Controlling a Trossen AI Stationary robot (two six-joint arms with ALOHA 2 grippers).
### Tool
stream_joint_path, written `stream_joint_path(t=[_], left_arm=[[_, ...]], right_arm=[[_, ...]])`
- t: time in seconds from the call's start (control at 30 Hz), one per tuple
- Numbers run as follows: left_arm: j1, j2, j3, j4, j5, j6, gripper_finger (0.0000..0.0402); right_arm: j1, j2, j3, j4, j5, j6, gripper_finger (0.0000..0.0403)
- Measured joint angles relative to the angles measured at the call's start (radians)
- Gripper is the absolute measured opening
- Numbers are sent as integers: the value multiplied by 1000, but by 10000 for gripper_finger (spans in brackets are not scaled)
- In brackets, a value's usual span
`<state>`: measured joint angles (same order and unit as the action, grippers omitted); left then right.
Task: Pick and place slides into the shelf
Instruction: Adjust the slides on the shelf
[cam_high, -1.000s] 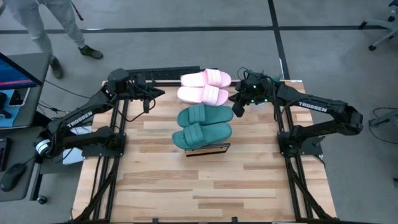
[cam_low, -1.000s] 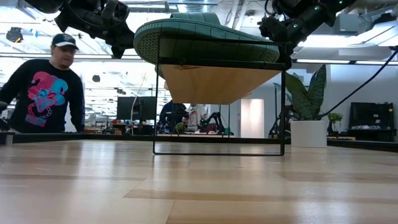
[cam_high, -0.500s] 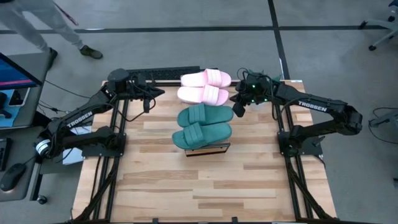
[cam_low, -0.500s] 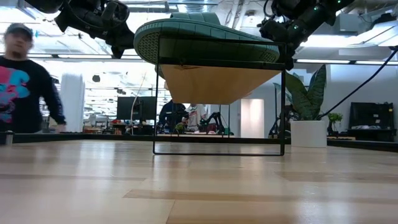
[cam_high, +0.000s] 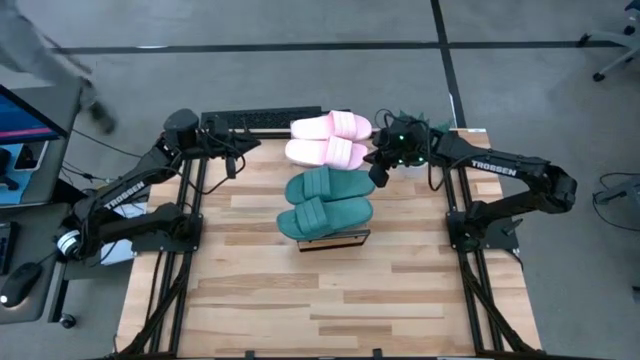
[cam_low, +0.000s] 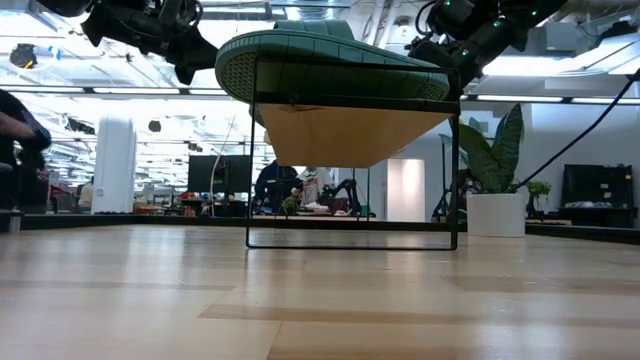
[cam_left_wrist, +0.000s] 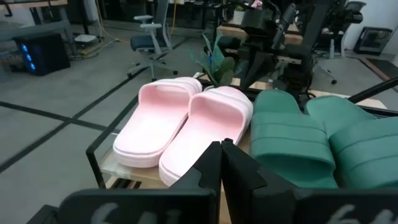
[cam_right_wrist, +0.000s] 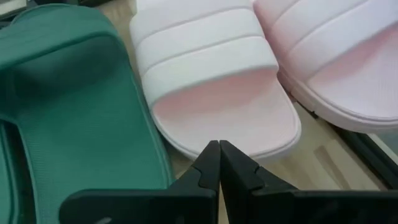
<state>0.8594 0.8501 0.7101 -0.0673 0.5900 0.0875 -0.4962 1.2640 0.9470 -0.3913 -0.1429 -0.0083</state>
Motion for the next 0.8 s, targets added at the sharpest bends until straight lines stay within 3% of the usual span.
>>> stream_joint_path(t=[0.8], left_arm=[[33,0,0,-21,15,7,0]], right_arm=[[-47,43,0,12,9,-65,0]])
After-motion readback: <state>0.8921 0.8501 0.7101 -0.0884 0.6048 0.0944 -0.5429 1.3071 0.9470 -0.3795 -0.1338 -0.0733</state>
